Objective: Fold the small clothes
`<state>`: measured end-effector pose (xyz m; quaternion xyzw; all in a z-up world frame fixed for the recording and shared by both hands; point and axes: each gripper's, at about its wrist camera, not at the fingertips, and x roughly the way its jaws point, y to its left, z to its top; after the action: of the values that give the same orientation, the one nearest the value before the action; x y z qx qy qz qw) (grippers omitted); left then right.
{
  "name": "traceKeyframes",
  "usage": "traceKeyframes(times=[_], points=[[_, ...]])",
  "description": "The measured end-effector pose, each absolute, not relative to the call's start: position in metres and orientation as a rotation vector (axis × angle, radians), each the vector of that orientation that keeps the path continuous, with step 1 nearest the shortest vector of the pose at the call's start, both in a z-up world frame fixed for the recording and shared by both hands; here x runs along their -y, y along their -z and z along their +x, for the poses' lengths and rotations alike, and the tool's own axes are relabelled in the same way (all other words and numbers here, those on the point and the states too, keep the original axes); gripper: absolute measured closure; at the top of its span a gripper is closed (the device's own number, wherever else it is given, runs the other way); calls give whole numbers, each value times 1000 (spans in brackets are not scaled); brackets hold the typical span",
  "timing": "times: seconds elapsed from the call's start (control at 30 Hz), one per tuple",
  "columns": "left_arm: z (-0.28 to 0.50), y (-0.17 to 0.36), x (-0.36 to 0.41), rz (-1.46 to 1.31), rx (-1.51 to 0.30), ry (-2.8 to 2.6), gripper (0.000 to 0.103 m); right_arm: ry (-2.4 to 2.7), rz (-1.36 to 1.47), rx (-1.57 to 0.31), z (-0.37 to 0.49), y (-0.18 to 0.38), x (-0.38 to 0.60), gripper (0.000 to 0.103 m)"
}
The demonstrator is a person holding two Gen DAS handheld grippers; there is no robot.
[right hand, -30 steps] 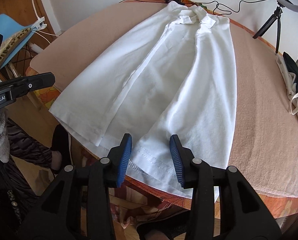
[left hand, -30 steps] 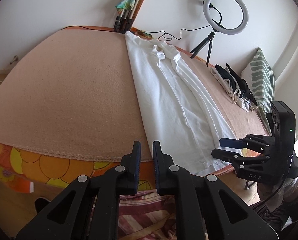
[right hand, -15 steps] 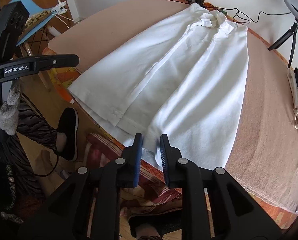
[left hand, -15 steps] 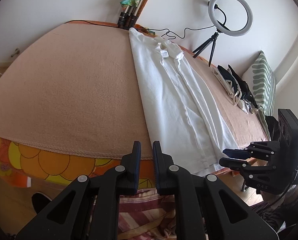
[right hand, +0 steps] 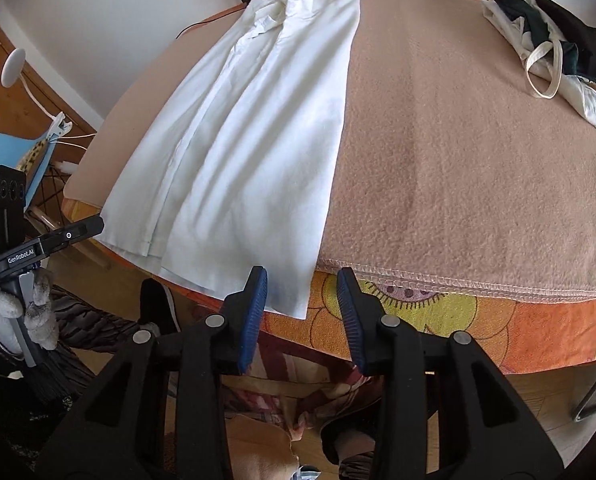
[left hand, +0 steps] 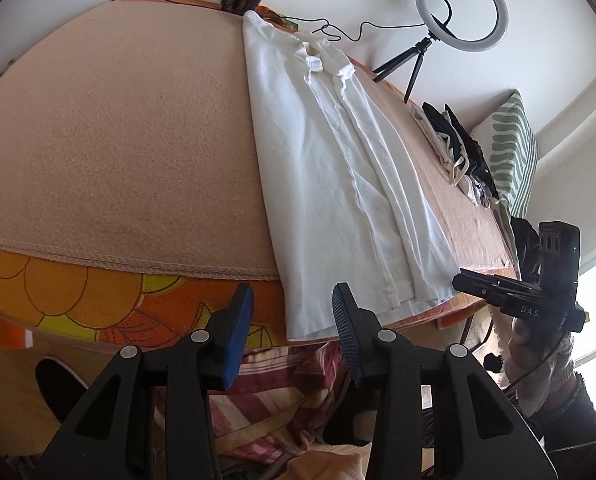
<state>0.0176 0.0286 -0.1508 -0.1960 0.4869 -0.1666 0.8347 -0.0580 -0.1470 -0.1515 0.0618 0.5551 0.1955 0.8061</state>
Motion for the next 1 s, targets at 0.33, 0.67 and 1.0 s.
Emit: traceKeyframes(times=[0.33,0.67,1.0], points=[[16,148,-21,-392,-1009,369,100,-435,369,-1193,-61,153,178,100],[19,153,-17,-394,-1066,392,88,-474,436,-1265,-50,168,178,90],[35,135,-31,-560,-1060,455,100,-555,698,-1234,-35,160,189,99]])
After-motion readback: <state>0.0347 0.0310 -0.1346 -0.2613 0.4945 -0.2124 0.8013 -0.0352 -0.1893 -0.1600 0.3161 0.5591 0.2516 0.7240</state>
